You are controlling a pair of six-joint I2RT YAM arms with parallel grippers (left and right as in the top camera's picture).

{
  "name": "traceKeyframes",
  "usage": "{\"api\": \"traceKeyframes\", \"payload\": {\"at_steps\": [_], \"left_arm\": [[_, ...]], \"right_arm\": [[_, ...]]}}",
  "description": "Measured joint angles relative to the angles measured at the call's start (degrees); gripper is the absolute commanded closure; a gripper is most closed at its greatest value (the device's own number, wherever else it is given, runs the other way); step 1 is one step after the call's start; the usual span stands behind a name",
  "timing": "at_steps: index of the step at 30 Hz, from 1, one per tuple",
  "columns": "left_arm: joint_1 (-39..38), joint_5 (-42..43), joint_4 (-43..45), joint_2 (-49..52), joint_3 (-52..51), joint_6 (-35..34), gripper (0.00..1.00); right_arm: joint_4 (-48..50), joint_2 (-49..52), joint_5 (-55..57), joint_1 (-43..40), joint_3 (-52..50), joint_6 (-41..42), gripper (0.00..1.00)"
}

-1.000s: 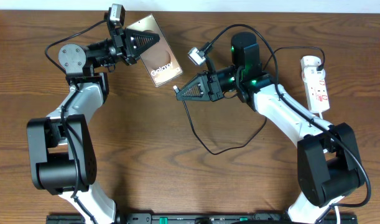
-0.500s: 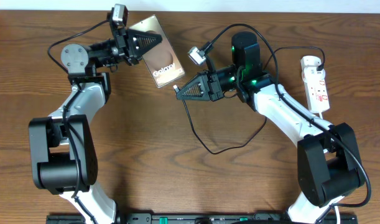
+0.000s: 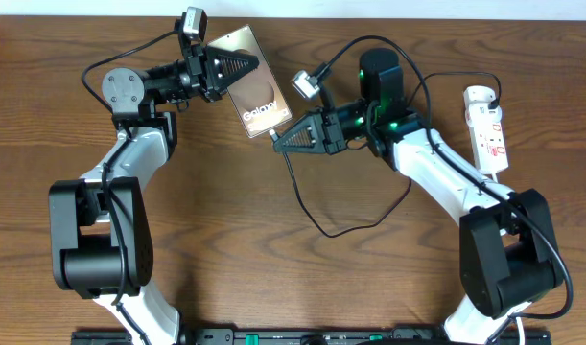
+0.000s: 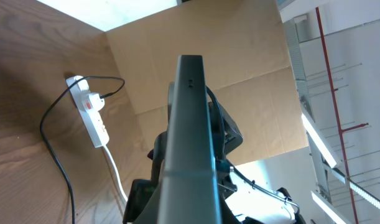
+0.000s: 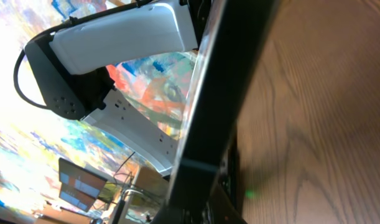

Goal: Plug charger to phone and switch on socket

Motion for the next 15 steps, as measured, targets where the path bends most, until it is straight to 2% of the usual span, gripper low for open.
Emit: {"api": "traceKeyframes", "payload": {"at_steps": [15], "left_arm": [[0.0, -0.02, 0.0, 0.0, 0.0, 0.26, 0.93]], "right_arm": [[-0.02, 0.02, -0.04, -0.37, 0.0, 0.0, 0.99]]}}
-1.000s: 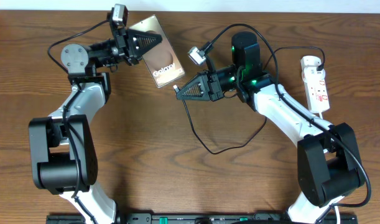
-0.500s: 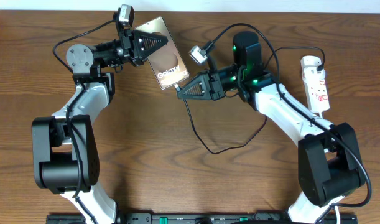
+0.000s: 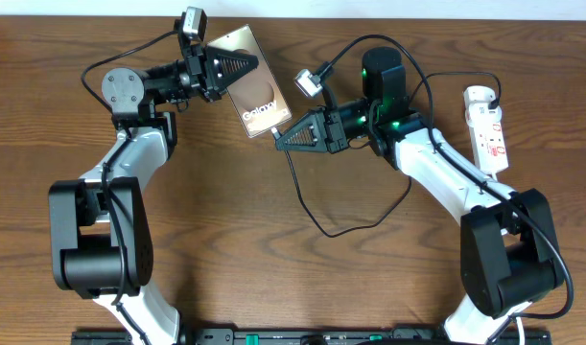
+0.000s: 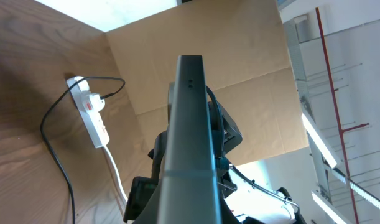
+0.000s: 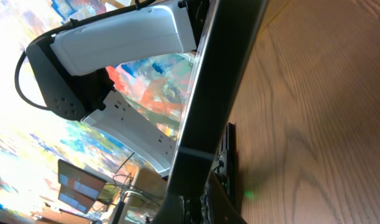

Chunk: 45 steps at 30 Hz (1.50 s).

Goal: Plug charger to phone and switch on socket

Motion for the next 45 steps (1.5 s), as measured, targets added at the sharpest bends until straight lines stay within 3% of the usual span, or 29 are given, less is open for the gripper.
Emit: {"api": "traceKeyframes", "payload": {"at_steps": [45], "left_arm": [[0.07, -0.37, 0.0, 0.0, 0.0, 1.9, 0.93]], "right_arm": [[-0.02, 0.0, 1.09, 0.02, 0.0, 0.42, 0.99]]}}
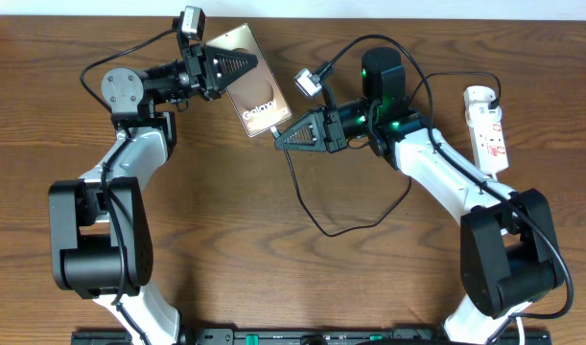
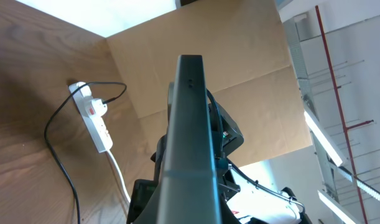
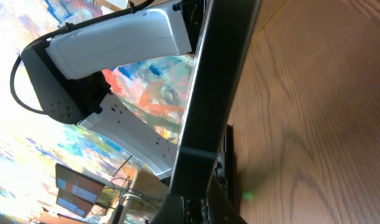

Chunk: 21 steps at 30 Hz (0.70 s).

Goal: Plug charger to phone and switch on socket

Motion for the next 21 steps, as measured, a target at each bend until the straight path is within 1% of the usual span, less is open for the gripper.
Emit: {"api": "traceKeyframes", "payload": {"at_steps": [21], "left_arm": [[-0.59, -0.04, 0.0, 0.0, 0.0, 1.31, 0.93]], "right_arm": [[0.28, 0.0, 0.26, 0.0, -0.02, 1.14, 0.99]]}}
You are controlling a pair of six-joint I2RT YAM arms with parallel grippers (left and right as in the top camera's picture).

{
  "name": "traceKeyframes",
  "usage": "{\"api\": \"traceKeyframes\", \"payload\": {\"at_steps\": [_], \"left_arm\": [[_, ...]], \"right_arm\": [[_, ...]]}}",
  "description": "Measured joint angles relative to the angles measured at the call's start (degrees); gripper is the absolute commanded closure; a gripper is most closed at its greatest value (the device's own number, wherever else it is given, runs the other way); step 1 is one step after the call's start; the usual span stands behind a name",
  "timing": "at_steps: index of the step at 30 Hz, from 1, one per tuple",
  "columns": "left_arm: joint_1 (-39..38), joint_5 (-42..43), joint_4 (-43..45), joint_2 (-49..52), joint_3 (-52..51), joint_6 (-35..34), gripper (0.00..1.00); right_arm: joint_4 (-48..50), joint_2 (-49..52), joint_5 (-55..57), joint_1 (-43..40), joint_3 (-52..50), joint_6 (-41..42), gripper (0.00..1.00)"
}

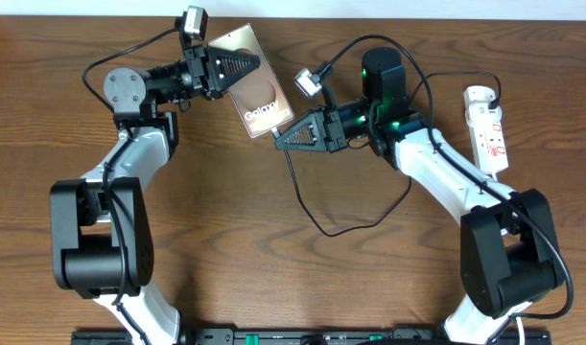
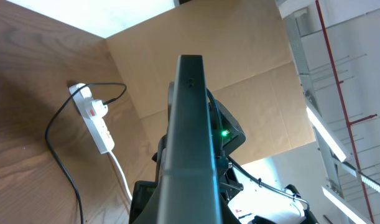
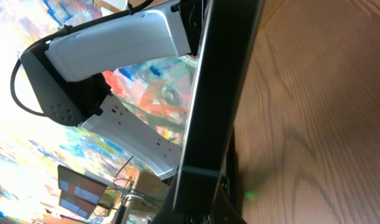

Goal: Plug charger to phone and switch on socket

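Note:
The gold phone [image 1: 252, 91], back up with "Galaxy" on it, is held off the table at the back. My left gripper [image 1: 246, 67] is shut on its upper part. In the left wrist view the phone [image 2: 190, 143] stands edge-on between the fingers. My right gripper [image 1: 278, 142] is shut at the phone's lower corner, where the black charger cable [image 1: 307, 206] ends; the plug itself is hidden. The right wrist view shows the phone's dark edge [image 3: 221, 93] right against my jaws. The white power strip [image 1: 488, 129] lies at the far right; its switch is too small to read.
The charger cable loops over the wooden table [image 1: 235, 249] between the arms and runs back to the power strip [image 2: 93, 121]. The right arm's black joint [image 1: 380, 75] with a green light sits behind the phone. The table's back edge is close behind both grippers.
Almost nothing has changed. Both grippers keep their holds at the phone, and in the right wrist view the phone's edge has shifted by a hair.
At every earlier moment my left gripper held the phone aloft at the back and my right gripper was shut at its lower corner with the cable end. Only tiny shifts of the phone's edge show between the moments, and the strip has stayed put.

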Motion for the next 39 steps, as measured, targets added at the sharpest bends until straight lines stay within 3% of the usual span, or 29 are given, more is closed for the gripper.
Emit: {"api": "traceKeyframes", "payload": {"at_steps": [13, 39], "left_arm": [[0.31, -1.55, 0.0, 0.0, 0.48, -0.44, 0.93], [-1.03, -0.22, 2.75, 0.0, 0.98, 1.11, 0.93]], "right_arm": [[13.68, 0.52, 0.35, 0.0, -0.66, 11.72, 0.99], [13.97, 0.52, -0.59, -0.22, -0.92, 14.97, 0.99]]}}
